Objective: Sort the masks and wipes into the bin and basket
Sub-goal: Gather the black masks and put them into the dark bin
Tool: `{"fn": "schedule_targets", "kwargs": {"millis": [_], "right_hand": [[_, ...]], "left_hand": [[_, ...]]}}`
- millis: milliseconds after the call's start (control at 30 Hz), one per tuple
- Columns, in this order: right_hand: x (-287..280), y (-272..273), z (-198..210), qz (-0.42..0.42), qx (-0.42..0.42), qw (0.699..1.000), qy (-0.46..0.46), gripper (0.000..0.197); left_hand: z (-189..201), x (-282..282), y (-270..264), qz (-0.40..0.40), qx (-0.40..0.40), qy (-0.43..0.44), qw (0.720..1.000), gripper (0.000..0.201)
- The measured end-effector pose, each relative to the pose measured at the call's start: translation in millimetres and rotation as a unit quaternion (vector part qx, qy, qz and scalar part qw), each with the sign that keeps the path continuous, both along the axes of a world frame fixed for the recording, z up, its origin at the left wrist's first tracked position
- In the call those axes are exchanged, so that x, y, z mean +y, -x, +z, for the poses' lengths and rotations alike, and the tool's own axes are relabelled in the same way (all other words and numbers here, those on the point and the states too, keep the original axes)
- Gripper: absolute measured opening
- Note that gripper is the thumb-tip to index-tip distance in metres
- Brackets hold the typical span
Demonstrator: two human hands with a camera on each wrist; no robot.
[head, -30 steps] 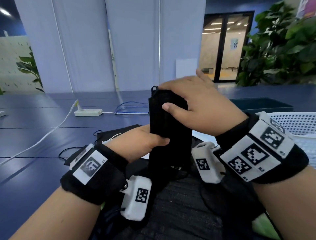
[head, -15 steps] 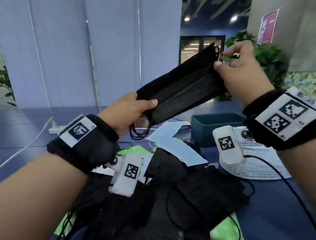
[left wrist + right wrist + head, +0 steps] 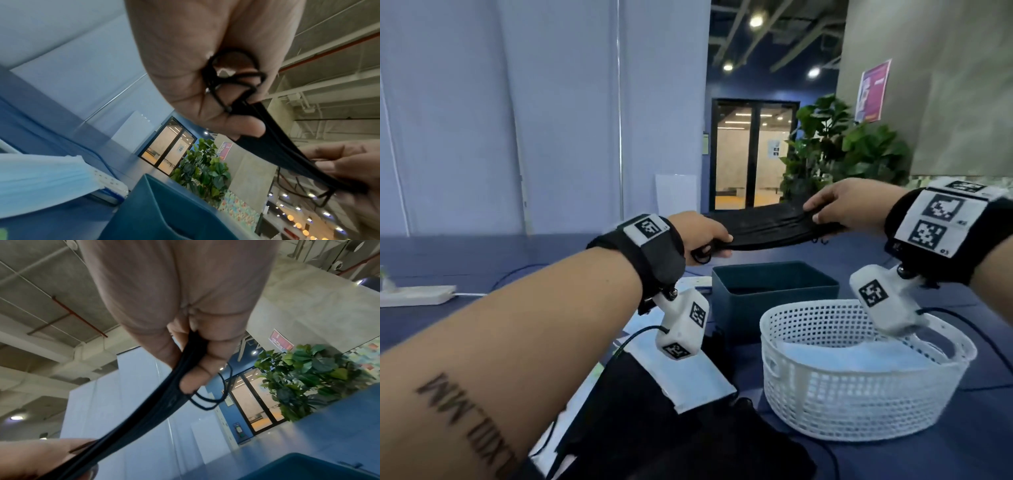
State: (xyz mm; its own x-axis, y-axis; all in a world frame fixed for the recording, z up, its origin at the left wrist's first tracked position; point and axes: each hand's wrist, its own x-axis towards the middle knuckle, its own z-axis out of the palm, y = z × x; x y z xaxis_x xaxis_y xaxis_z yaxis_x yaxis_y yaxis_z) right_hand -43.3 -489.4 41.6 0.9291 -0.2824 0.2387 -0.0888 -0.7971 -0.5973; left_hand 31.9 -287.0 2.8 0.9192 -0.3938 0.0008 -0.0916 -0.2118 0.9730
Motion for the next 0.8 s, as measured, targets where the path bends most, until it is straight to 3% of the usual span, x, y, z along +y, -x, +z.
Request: {"fn": "schedule_targets", "kwargs": {"millis": [100,167,333,400,467,533,667,800], "right_hand": [[-18,-19,-8,-0.027,0.028,0.995,0.094,0.019],[-27,-30,-14,-0.037,0.033,0.994,0.099,0.009],[-39,-53,-36,-0.039,0.089,0.985,0.146,0.008],[-38,-58,-45,-0.032,0.167,0.963,0.209,0.026],[-34,-59,-52,-0.012,0.250,0.923,0.294,0.040],[-31,-60,-58,0.006,0.297,0.900,0.319,0.048],[-33,-56,-56,0.025,0.278,0.915,0.291,0.047],[-34,-37,-35,0.031,0.155,0.957,0.245,0.035]], "left_hand": [[-10,-21,-22,0.008,-0.034,-0.060,0.998,0.022],[-17,-33,-33,0.025,-0.069,-0.118,0.990,0.029],[-42,-54,-63,0.074,-0.151,-0.279,0.945,0.063],[-52,-59,-69,0.065,-0.149,-0.337,0.927,0.061],[-59,-64,-71,0.042,-0.158,-0.403,0.901,0.042],[-65,-67,-68,0.029,-0.185,-0.456,0.870,0.027],[-63,-63,-62,0.025,-0.230,-0.525,0.819,0.035],[-44,-38,-46,0.002,-0.223,-0.509,0.831,0.040]]}}
